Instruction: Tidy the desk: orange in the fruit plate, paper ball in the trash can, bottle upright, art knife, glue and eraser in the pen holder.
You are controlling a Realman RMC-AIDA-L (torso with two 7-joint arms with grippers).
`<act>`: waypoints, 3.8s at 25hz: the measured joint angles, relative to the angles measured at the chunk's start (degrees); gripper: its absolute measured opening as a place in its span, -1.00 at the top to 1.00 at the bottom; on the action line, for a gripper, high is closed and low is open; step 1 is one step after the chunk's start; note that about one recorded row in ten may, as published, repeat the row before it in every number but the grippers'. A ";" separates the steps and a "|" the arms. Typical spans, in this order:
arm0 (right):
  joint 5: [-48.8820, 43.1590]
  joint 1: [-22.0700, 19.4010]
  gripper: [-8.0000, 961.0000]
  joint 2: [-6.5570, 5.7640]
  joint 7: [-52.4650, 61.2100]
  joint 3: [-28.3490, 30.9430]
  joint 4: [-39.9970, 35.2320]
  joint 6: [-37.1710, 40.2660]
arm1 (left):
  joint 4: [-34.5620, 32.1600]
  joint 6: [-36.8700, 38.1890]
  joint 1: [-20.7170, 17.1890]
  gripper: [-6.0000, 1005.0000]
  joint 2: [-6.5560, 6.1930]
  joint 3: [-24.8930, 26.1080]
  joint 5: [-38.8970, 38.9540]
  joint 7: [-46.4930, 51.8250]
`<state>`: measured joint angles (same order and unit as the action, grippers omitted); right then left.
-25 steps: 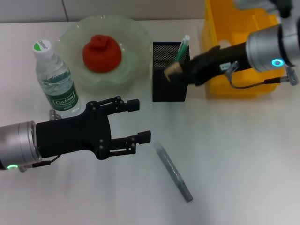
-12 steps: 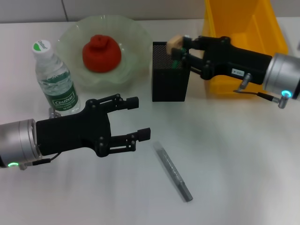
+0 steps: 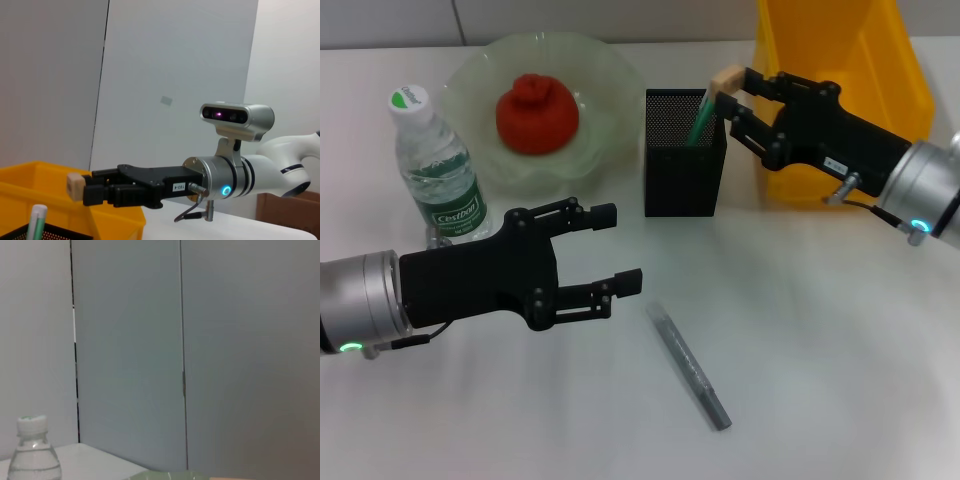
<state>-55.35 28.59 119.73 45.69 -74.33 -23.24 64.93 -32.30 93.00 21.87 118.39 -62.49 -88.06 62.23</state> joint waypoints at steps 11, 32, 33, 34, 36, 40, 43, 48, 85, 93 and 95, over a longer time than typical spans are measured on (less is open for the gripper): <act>-0.49 3.51 0.13 0.01 0.10 -2.90 1.39 -4.25 | 0.03 -0.60 0.11 -0.56 0.00 0.00 0.00 0.00; -0.40 4.05 0.05 -0.20 0.55 -3.19 1.76 -5.25 | -0.01 -0.81 0.28 -0.56 0.00 -0.09 0.00 0.00; -0.39 3.95 0.05 -0.20 0.55 -3.19 1.70 -5.23 | -0.01 -0.81 0.28 -0.56 0.00 -0.09 0.00 0.00; -0.35 3.78 0.05 -0.20 0.55 -3.19 1.56 -5.07 | 0.06 -0.80 0.28 -0.56 0.00 -0.09 0.00 0.00; -0.17 3.33 0.05 -0.18 0.55 -3.18 1.21 -3.97 | 0.06 -0.79 0.28 -0.56 0.00 -0.09 0.00 0.00; -0.03 2.18 0.05 -0.22 0.55 -3.01 0.54 -0.35 | -0.14 -0.53 0.21 -0.56 0.00 -0.06 0.02 0.00; 0.12 0.25 0.05 -0.27 0.58 -2.53 -0.85 3.24 | -0.16 -0.31 0.11 -0.56 0.00 0.00 0.07 0.00; -0.01 -3.71 0.05 -0.37 0.06 -2.46 -1.51 10.52 | -0.78 3.14 0.00 -0.56 0.00 0.97 0.18 0.40; -37.45 -9.50 -0.34 -3.93 63.36 10.56 -40.94 29.20 | -7.99 6.70 -4.80 -0.56 -0.06 4.99 -0.39 2.61; -68.51 8.39 -0.32 -3.18 100.88 11.03 -64.75 42.09 | -5.93 6.81 -5.57 -0.56 0.00 6.37 -0.18 -0.40; -73.75 13.57 -0.32 -2.93 104.62 10.96 -62.98 44.53 | -5.70 6.73 -6.02 -0.56 0.00 6.43 -0.13 -0.97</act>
<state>-129.10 42.16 116.81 150.30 -63.38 -86.21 109.46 -38.01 99.73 15.85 118.39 -56.06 -88.20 61.26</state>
